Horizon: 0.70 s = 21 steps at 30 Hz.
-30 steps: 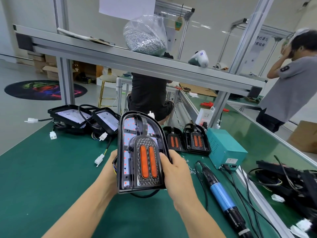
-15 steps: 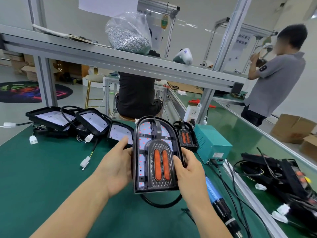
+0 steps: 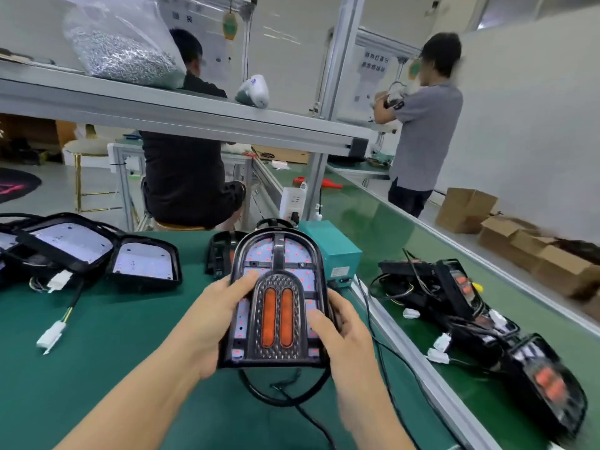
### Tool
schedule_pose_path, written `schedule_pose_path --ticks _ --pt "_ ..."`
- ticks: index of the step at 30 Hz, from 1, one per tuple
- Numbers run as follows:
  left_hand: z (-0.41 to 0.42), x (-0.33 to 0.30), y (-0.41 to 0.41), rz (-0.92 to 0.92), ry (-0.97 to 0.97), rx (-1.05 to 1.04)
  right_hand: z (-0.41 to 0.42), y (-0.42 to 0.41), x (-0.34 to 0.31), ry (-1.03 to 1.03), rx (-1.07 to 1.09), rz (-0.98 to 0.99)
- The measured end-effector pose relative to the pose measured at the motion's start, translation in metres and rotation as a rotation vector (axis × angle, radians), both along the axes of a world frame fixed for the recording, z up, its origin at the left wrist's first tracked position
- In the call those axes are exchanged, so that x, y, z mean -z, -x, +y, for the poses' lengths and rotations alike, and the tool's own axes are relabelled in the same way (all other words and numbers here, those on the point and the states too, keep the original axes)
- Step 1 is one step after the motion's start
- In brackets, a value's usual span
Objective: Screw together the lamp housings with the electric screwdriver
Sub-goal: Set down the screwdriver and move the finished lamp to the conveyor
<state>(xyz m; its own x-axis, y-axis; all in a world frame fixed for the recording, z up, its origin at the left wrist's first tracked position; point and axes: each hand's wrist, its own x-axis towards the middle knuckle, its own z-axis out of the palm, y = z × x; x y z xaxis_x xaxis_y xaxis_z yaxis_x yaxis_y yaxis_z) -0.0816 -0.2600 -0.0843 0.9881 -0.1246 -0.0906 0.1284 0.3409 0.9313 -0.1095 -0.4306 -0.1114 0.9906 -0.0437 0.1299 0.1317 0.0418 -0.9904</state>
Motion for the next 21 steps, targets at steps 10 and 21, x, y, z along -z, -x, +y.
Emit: schedule_pose_path --ticks 10,21 --pt "-0.083 -0.01 -0.015 0.002 -0.153 0.329 -0.064 0.041 0.03 -0.202 0.2 -0.12" --pt "-0.22 -0.041 -0.049 -0.032 -0.203 0.593 -0.151 0.031 0.005 -0.088 0.731 -0.138"
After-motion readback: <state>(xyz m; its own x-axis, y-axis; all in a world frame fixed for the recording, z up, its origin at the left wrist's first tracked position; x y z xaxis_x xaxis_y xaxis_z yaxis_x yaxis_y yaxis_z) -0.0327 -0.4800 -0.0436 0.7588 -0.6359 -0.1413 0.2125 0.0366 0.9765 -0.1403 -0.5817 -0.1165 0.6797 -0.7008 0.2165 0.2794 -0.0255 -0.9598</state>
